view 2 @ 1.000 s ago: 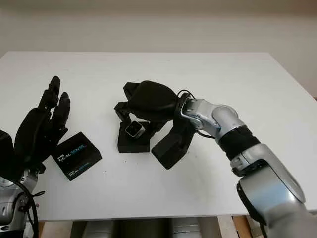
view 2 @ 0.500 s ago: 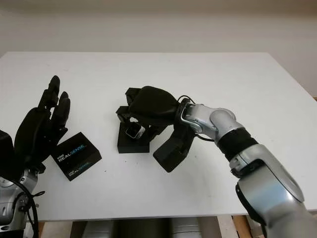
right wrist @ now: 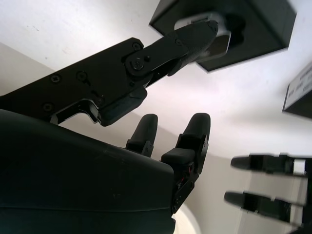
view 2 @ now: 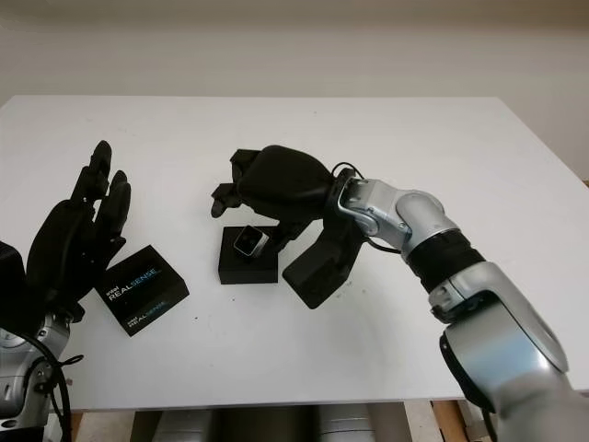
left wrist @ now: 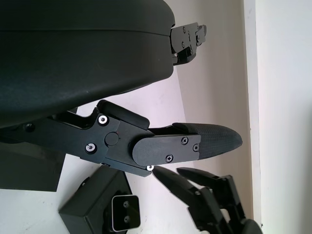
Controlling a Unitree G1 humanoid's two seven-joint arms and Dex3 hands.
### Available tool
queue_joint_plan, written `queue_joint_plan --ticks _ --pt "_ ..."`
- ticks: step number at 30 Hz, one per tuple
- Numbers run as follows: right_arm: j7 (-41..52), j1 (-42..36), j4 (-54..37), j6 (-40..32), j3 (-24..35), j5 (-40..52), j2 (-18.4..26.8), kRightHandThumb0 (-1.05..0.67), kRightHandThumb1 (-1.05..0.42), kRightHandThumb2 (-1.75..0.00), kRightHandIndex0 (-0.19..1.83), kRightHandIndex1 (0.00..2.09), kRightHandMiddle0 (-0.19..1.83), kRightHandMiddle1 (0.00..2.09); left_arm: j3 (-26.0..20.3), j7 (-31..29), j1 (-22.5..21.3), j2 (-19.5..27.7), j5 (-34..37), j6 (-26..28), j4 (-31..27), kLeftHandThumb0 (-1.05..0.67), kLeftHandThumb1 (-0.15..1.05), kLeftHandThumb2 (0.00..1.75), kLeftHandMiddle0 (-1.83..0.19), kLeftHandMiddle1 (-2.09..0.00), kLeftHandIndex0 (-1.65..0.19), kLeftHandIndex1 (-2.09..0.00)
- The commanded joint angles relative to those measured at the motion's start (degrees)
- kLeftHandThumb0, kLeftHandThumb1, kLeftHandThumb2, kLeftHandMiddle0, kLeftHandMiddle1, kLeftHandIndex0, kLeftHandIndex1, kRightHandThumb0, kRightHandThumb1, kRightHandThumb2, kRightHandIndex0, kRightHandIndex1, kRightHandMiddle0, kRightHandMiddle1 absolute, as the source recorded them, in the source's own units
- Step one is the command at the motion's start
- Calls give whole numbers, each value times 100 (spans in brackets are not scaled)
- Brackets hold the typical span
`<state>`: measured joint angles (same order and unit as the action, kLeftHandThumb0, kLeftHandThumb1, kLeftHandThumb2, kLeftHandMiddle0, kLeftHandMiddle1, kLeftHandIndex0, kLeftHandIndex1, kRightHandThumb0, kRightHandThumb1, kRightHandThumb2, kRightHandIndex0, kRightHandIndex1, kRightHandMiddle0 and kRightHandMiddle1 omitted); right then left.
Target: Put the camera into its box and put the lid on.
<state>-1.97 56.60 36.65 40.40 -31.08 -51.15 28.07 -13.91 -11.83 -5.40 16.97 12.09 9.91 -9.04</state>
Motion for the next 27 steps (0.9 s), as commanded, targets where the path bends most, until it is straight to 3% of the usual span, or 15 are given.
queue_joint_plan --ticks 1,8,15,21,27 --pt "84 153 -112 -21 123 145 35 -73 -81 -5 22 113 46 62 -20 -26 1 15 16 -37 5 -72 105 49 19 0 19 0" --pt "-37 204 -49 -84 -24 -187 -17 -73 -81 -6 23 111 47 67 -5 6 -1 1 -11 6 -27 -72 105 49 19 0 19 0" --pt "63 221 38 -191 -265 -478 -65 -70 -83 -6 17 129 48 79 -28 43 36 -5 -18 21 -72 -71 105 49 19 0 19 0" --pt "144 237 224 -196 -372 -498 -133 -69 -83 -5 21 117 40 97 -24 7 40 3 27 23 -68 -71 105 49 19 0 19 0" --pt "269 222 401 -203 -379 -389 -216 -67 -82 -5 11 143 32 114 -12 30 34 -3 -1 23 -48 -73 105 48 19 0 19 0"
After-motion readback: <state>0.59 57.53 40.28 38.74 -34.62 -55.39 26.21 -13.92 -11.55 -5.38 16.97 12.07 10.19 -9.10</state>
